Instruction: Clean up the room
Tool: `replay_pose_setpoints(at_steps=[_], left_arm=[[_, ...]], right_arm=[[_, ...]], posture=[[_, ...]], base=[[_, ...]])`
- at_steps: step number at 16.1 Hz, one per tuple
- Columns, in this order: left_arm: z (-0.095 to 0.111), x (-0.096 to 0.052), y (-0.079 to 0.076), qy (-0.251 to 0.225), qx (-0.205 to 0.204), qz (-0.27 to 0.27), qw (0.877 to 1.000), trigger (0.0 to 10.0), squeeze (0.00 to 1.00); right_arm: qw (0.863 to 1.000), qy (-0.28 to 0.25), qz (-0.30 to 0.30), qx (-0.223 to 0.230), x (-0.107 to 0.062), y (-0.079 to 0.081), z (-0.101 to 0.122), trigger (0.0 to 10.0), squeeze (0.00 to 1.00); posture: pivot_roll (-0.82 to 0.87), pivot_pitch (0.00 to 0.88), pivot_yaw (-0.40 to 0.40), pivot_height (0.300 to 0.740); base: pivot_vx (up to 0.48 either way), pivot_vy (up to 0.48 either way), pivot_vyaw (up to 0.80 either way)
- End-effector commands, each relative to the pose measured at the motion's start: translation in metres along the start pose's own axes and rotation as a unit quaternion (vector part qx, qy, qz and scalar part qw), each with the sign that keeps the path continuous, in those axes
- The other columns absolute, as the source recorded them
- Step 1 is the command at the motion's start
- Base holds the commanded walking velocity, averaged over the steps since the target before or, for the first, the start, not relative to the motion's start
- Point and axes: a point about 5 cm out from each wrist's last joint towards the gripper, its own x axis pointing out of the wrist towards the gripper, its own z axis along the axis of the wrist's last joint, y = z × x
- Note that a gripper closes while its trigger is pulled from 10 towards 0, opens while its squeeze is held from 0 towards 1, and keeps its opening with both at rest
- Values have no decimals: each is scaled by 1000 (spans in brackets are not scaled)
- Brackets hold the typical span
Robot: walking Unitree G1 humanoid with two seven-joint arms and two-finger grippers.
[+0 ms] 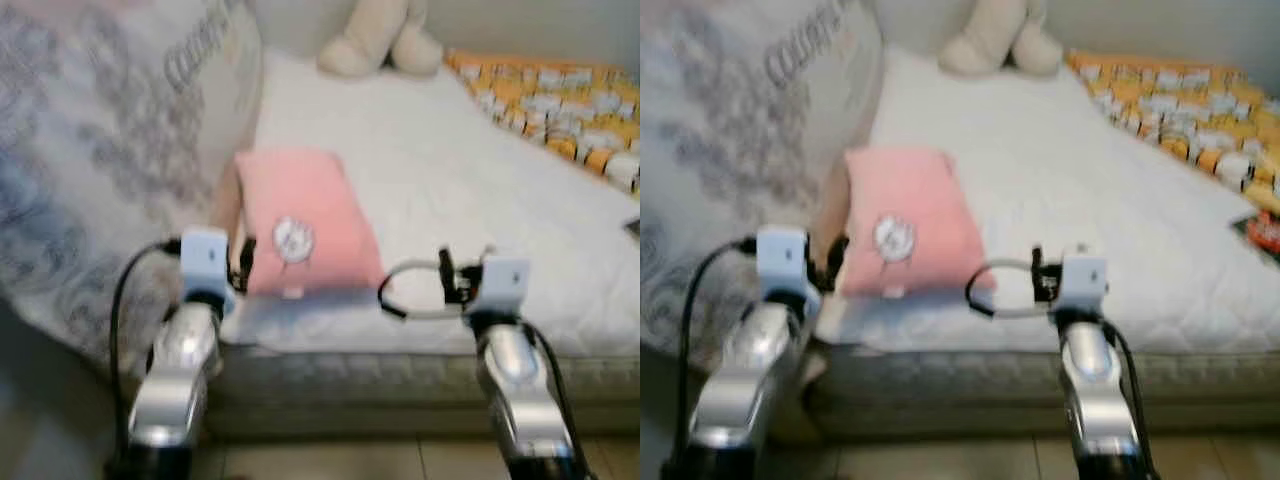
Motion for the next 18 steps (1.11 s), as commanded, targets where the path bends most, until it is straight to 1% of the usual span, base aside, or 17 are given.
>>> replay_pose_setpoints(at_steps=[1,2,3,4,5,8,9,11,13,16,18], left_arm=[[-1,3,9,3,22,21,1000,10000,0],[-1,4,9,3,24,20,1000,10000,0],[0,5,9,-3,11,19,1000,10000,824],[1,5,9,-5,6,18,1000,10000,1000],[3,7,8,-6,-2,14,1000,10000,1000],[4,10,7,-6,-2,12,1000,10000,1000],[3,12,7,-2,-4,12,1000,10000,0],[4,15,9,2,-20,20,1000,10000,0],[6,16,11,-1,-25,26,999,10000,0],[8,17,13,-5,-27,33,999,10000,0],[9,18,12,-3,-37,36,999,10000,0]], right_arm=[[1000,3,17,3,3,9,2,10000,0],[1000,7,18,5,5,10,2,10000,0],[1000,10,18,16,9,9,4,10000,0],[1000,11,14,25,11,8,5,10000,1000],[999,7,5,40,15,4,8,10000,1000],[1000,2,5,26,19,1,11,10000,1000],[1000,4,9,25,21,2,12,10000,0],[999,6,22,40,27,6,16,10000,0],[998,7,30,51,31,7,18,10000,0],[998,10,39,46,37,8,19,10000,0],[998,11,48,44,39,10,19,10000,0]], posture=[[14,0,-34,740],[14,0,-34,740],[9,0,-30,740],[9,0,-30,740],[8,0,-29,740],[8,0,-31,740],[10,0,-32,740],[12,0,-33,740],[18,0,-37,740],[23,0,-44,740],[26,0,-49,740]], base=[[0,0,0],[0,0,0],[0,0,0],[0,0,0],[0,0,0],[0,0,0],[0,0,0],[0,0,0],[454,0,0],[458,0,0],[433,0,0]])
